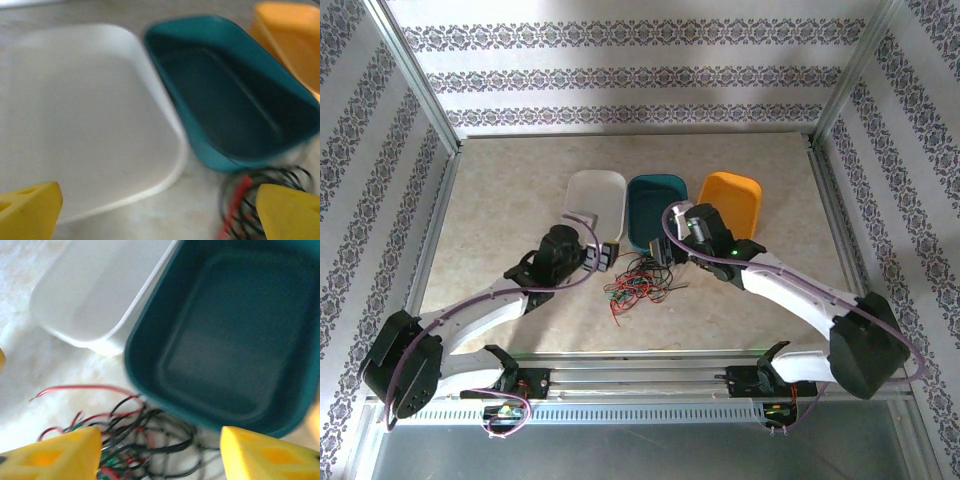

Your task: Untangle the cables

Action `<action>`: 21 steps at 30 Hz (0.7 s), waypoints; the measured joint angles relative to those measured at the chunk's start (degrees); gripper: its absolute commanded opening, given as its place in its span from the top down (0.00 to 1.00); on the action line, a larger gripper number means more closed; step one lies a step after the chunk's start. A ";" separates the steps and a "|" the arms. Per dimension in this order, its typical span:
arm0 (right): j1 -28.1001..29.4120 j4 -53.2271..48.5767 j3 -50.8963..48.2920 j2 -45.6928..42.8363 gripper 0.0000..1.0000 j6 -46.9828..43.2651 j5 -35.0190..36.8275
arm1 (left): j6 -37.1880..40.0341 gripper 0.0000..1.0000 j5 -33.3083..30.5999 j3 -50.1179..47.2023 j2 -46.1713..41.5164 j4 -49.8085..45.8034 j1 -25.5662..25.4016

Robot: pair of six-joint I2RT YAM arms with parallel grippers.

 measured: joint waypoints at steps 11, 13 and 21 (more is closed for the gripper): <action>6.23 -9.01 5.31 7.54 0.56 -0.33 -11.96 | -2.38 0.01 0.35 -2.73 0.42 -5.11 -7.37; 6.84 -9.64 5.86 8.26 0.57 -0.66 -13.86 | -2.99 0.01 -0.17 -2.95 0.98 -5.51 -7.63; 7.17 -11.26 7.15 13.16 0.61 -0.92 -19.47 | -3.93 0.02 -1.88 -3.48 3.02 -5.88 -7.98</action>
